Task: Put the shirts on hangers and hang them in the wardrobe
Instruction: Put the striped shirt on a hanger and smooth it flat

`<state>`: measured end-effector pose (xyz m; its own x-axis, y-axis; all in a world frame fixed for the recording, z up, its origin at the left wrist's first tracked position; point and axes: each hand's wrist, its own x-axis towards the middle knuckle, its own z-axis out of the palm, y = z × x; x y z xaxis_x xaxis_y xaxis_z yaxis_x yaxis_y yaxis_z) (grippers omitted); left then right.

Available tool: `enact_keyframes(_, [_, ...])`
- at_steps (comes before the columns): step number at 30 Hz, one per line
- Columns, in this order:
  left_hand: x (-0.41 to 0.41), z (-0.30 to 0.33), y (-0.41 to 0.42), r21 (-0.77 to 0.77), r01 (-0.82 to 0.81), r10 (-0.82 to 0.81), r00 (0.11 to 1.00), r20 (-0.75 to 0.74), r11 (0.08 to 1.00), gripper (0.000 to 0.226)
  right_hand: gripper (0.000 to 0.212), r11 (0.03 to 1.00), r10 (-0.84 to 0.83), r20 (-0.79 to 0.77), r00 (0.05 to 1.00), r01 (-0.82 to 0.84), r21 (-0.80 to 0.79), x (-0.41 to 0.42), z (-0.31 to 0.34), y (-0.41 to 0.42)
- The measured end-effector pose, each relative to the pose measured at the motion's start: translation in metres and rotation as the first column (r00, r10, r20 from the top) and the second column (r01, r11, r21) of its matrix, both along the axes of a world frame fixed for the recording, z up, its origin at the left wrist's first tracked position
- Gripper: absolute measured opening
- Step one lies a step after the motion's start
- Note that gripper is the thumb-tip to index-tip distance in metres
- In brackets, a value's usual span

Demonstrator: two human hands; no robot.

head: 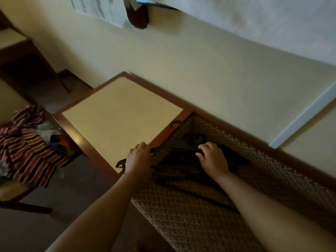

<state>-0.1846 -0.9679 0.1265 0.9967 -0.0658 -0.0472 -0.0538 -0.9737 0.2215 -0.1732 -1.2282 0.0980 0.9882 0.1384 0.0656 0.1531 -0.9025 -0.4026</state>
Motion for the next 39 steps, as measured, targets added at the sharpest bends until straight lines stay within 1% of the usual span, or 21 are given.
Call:
enact_keyframes(2, [0.012,0.014,0.028,-0.039,-0.017,0.019,0.999,0.043,0.999,0.025,0.028,1.000,0.014,0.044,0.999,-0.014,-0.008,0.016,0.016,0.028])
enact_keyframes(5, [0.032,0.023,0.077,-0.050,-0.012,0.017,0.995,0.102,0.999,0.024,0.025,1.000,0.024,0.093,0.995,-0.023,-0.010,0.039,0.035,0.078])
enact_keyframes(10, [0.070,0.036,0.172,-0.057,0.014,-0.007,0.991,0.130,0.998,0.026,0.020,0.999,0.031,0.131,0.991,-0.026,-0.040,0.074,0.054,0.171])
enact_keyframes(13, [0.093,0.047,0.224,-0.062,0.040,-0.031,0.991,0.128,0.997,0.029,0.021,0.999,0.014,0.129,0.992,-0.008,-0.050,0.091,0.060,0.221])
enact_keyframes(18, [0.143,0.051,0.279,-0.065,0.084,-0.076,0.990,0.120,0.994,0.031,0.015,0.998,-0.005,0.130,0.991,0.013,-0.056,0.121,0.061,0.274])
enact_keyframes(23, [0.207,0.035,0.299,-0.075,0.134,-0.129,0.989,0.073,0.988,0.031,0.016,0.996,-0.068,0.120,0.990,0.074,-0.041,0.166,0.047,0.293])
enact_keyframes(30, [0.331,0.003,0.301,-0.049,0.269,-0.269,0.963,0.008,0.962,0.027,0.016,0.972,-0.235,0.038,0.971,0.235,0.004,0.249,-0.007,0.305])
enact_keyframes(34, [0.389,-0.021,0.287,-0.050,0.341,-0.343,0.939,-0.023,0.939,0.027,0.020,0.942,-0.336,-0.035,0.941,0.335,-0.031,0.281,-0.029,0.304])
enact_keyframes(39, [0.430,-0.048,0.268,-0.081,0.427,-0.431,0.901,-0.051,0.901,0.026,0.021,0.895,-0.444,-0.091,0.892,0.436,-0.095,0.303,-0.042,0.294])
